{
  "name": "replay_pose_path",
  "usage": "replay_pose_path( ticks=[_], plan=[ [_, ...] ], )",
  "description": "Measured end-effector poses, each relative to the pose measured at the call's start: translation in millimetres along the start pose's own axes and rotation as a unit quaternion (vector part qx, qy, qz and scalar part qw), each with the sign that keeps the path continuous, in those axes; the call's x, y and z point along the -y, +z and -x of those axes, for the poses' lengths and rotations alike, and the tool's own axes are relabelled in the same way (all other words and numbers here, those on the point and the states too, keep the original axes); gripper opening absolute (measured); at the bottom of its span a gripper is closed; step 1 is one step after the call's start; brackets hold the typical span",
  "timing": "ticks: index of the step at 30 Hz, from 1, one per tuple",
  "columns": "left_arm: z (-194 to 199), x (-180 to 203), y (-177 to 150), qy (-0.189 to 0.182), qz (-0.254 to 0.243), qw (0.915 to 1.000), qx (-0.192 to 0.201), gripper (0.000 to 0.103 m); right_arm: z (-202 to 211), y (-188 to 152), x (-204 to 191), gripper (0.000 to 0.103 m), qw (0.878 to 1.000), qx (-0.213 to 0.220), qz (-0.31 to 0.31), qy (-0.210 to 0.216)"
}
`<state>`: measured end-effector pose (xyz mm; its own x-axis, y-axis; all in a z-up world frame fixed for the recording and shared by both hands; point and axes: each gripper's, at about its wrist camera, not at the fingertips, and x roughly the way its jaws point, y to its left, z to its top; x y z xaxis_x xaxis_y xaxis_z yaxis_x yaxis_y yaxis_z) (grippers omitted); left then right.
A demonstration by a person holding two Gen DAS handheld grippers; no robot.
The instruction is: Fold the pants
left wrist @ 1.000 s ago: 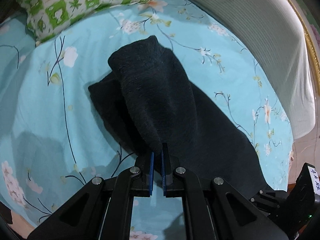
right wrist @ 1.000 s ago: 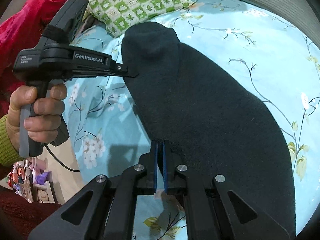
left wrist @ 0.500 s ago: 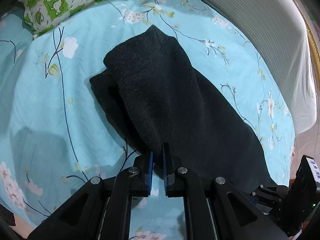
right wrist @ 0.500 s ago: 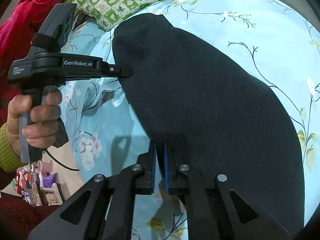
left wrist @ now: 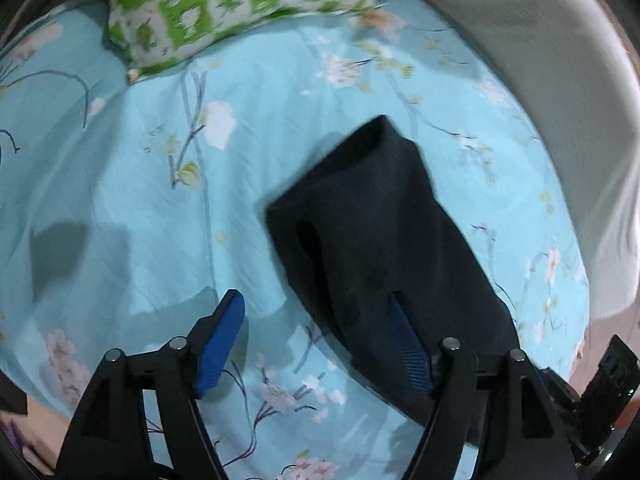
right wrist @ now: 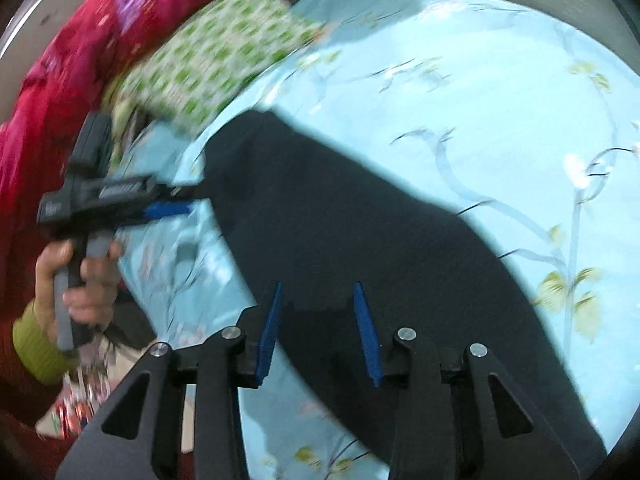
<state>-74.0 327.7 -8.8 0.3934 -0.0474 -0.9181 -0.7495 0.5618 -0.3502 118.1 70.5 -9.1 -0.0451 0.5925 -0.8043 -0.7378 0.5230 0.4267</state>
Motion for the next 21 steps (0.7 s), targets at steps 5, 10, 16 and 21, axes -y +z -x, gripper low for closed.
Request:
replay_pose_path(
  ticks=[5, 10, 16, 21],
  plan=[
    [-11.9, 3.7, 13.7, 0.009, 0.007, 0.9998, -0.015, 0.074, 5.9, 21.1, 42.1, 0.039, 0.998, 0.019, -0.055, -0.025],
    [-25.3, 5.0, 22.2, 0.021, 0.001, 0.9996, -0.019, 0.074, -15.7, 40.9, 63.6, 0.039, 0.997, -0.002, -0.071, -0.034],
    [-41.5, -3.4, 26.1, 0.019, -0.003, 0.9995, -0.024, 0.071, -58.0, 43.9, 76.3, 0.039, 0.994, -0.067, -0.07, -0.04],
    [-51.6, 5.9, 26.3, 0.026, -0.028, 0.9992, -0.01, 0.061, -57.7, 37.1, 78.7, 0.038, 0.995, -0.057, -0.073, -0.027]
  ],
)
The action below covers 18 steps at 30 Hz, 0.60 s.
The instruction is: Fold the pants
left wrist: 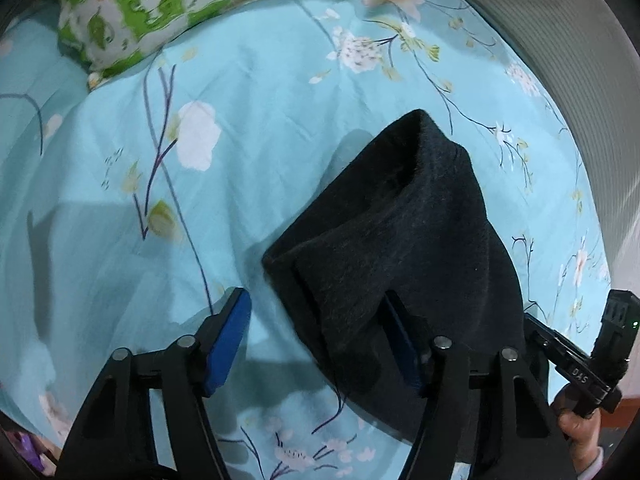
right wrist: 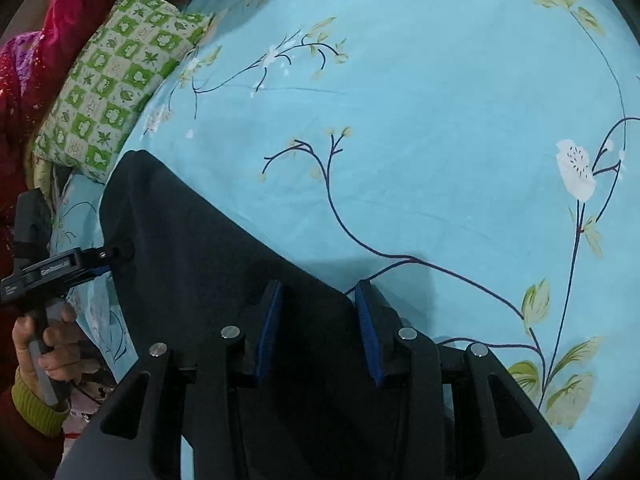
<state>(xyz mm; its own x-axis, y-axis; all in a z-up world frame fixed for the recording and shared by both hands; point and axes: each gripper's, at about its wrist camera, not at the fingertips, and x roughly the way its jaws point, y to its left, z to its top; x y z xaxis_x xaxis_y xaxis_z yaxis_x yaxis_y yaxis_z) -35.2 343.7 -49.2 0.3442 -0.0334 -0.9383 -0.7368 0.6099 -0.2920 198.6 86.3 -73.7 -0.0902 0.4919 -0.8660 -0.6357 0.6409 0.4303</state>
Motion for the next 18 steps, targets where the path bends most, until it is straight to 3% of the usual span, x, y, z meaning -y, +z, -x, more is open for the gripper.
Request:
replay_pose_path(
  ticks=[1, 2, 3, 5, 12, 15, 18],
  plan=[
    [-1.3, 3.6, 1.0, -0.005, -0.005, 1.0, 0.003, 0.051, 0.2, 0.3, 1.0, 0.036, 1.0, -0.001, 0.002, 0.001],
    [-0.8, 5.0, 1.7, -0.013, -0.01, 0.9999, 0.004, 0.04, 1.2, -0.1, 0.7, 0.026, 1.0, -0.001, 0.007, 0.0],
    [0.3, 6.2, 2.8, -0.02, -0.013, 0.9997, 0.006, 0.037, 3.8, -0.9, 0.1, 0.017, 1.0, 0.002, 0.012, -0.011],
    [8.7, 6.7, 3.8, -0.045, -0.018, 0.9986, 0.018, 0.02, 9.5, -0.3, -1.2, 0.012, 1.0, 0.013, 0.01, -0.012],
    [71.0, 13.4, -5.1, -0.131, -0.062, 0.9844, 0.099, 0.016, 51.7, 2.0, -24.0, 0.005, 0.996, 0.08, 0.028, -0.002],
    [87.3, 15.5, -5.0, -0.135, -0.085, 0.9792, 0.126, 0.016, 62.9, 2.4, -32.2, 0.005, 0.993, 0.11, 0.044, -0.018],
    [81.7, 17.9, 0.2, -0.114, -0.103, 0.9799, 0.127, 0.016, 60.6, 7.1, -29.7, 0.005, 0.991, 0.124, 0.035, -0.028]
  ],
)
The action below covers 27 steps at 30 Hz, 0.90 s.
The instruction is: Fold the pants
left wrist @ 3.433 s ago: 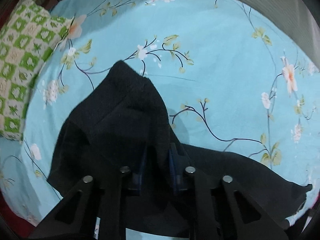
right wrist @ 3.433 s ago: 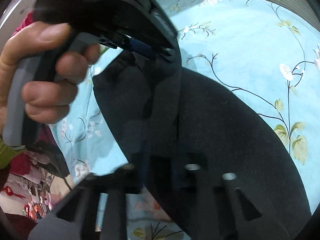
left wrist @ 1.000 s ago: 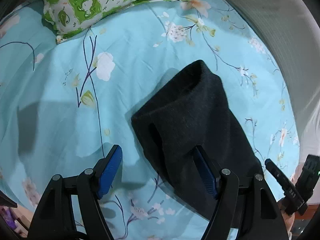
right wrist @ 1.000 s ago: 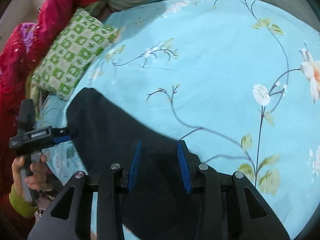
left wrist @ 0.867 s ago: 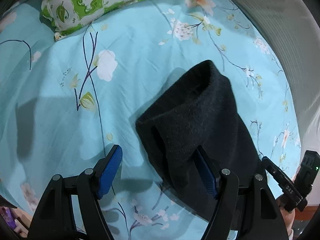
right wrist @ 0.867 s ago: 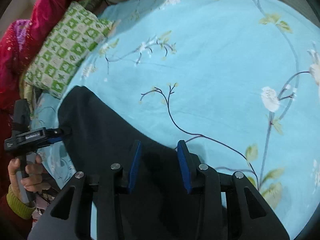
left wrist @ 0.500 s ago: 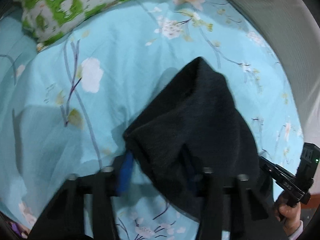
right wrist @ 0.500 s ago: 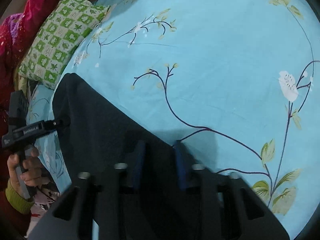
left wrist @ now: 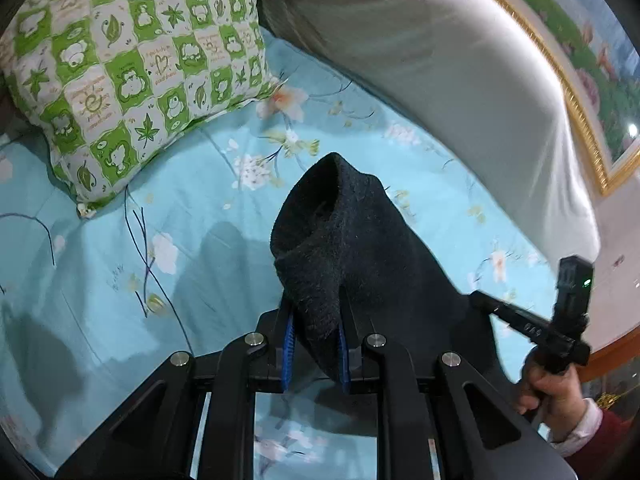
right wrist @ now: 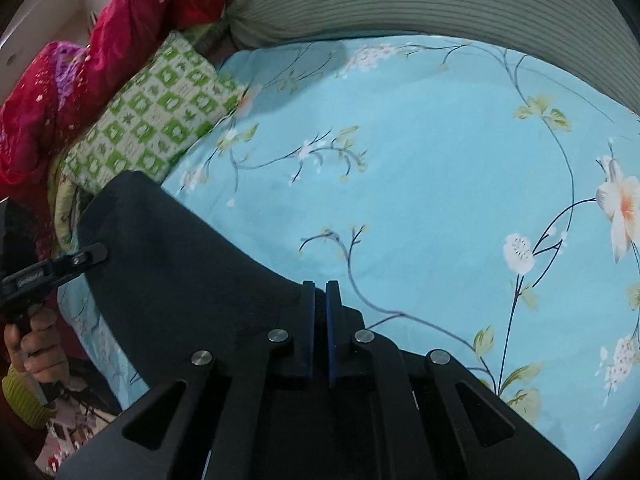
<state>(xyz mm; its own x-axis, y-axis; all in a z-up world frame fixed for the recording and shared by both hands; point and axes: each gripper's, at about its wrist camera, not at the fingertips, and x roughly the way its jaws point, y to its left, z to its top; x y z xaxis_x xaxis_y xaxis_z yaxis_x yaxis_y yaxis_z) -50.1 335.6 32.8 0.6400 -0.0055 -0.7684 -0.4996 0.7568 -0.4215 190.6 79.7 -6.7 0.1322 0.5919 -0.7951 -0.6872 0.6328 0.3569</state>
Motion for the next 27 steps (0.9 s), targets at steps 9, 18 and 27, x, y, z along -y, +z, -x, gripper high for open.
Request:
replay_pose_path(
  ticks=[9, 18, 27],
  plan=[
    [-63.2, 0.3, -4.4, 0.105, -0.103, 0.9886, -0.032, 0.017, -40.0, -3.3, -11.9, 0.005, 0.998, -0.016, 0.035, -0.058],
    [-85.3, -1.1, -8.4, 0.158, -0.141, 0.9757, -0.056, 0.036, -50.2, -8.8, -8.5, 0.008, 0.995, -0.028, 0.037, -0.084],
    [-40.7, 5.3, 9.9, 0.173, -0.1, 0.9798, -0.01, 0.053, 10.3, -27.1, 4.9, 0.047, 0.997, 0.0, -0.017, -0.076]
  ],
)
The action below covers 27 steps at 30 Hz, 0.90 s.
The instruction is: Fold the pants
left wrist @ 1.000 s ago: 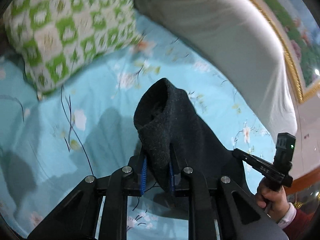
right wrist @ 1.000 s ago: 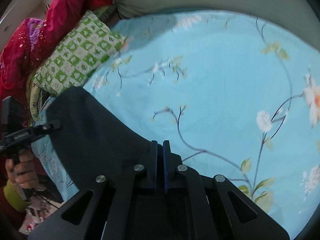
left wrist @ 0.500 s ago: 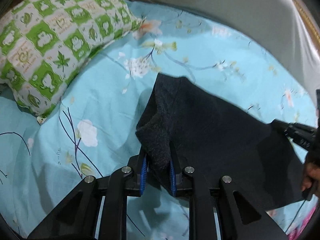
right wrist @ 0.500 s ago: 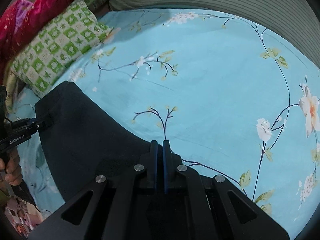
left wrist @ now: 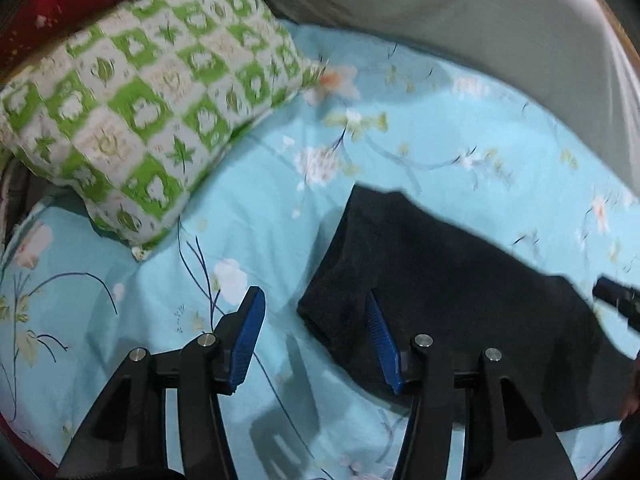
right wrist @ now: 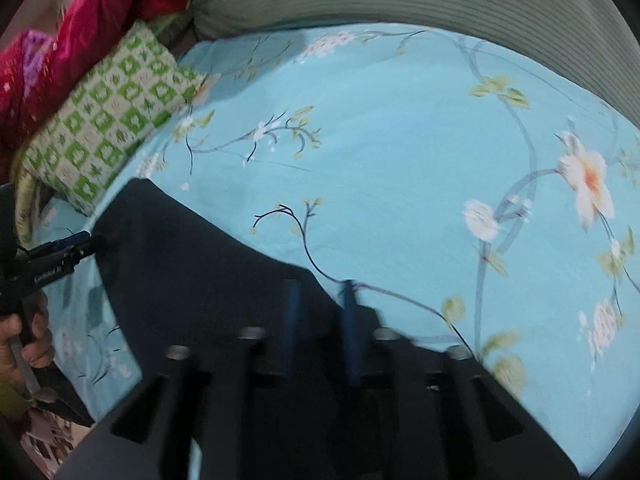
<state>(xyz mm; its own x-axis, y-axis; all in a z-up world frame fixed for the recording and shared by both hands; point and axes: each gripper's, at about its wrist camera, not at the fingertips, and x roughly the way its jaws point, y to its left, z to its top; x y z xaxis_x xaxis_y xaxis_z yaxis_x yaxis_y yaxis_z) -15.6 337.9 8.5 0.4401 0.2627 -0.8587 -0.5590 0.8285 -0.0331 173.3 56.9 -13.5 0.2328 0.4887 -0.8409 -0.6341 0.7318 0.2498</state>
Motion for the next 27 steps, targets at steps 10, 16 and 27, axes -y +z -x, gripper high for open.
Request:
replay_pose_path(
  ticks=[10, 16, 27],
  plan=[
    [26.0, 77.0, 11.3, -0.079, -0.07, 0.9944, 0.012, 0.061, 69.9, -63.6, 46.0, 0.054, 0.995, 0.029, -0.094, 0.001],
    [22.8, 150.6, 0.2, -0.129, -0.154, 0.9795, -0.011, 0.063, 103.2, -110.1, 80.8, 0.054, 0.986, 0.034, -0.162, -0.015],
    [28.9, 280.2, -35.9, -0.214, -0.296, 0.9289, -0.06, 0.068, 158.8, -186.8, 131.4, 0.054, 0.957, 0.063, -0.277, -0.058]
  ],
)
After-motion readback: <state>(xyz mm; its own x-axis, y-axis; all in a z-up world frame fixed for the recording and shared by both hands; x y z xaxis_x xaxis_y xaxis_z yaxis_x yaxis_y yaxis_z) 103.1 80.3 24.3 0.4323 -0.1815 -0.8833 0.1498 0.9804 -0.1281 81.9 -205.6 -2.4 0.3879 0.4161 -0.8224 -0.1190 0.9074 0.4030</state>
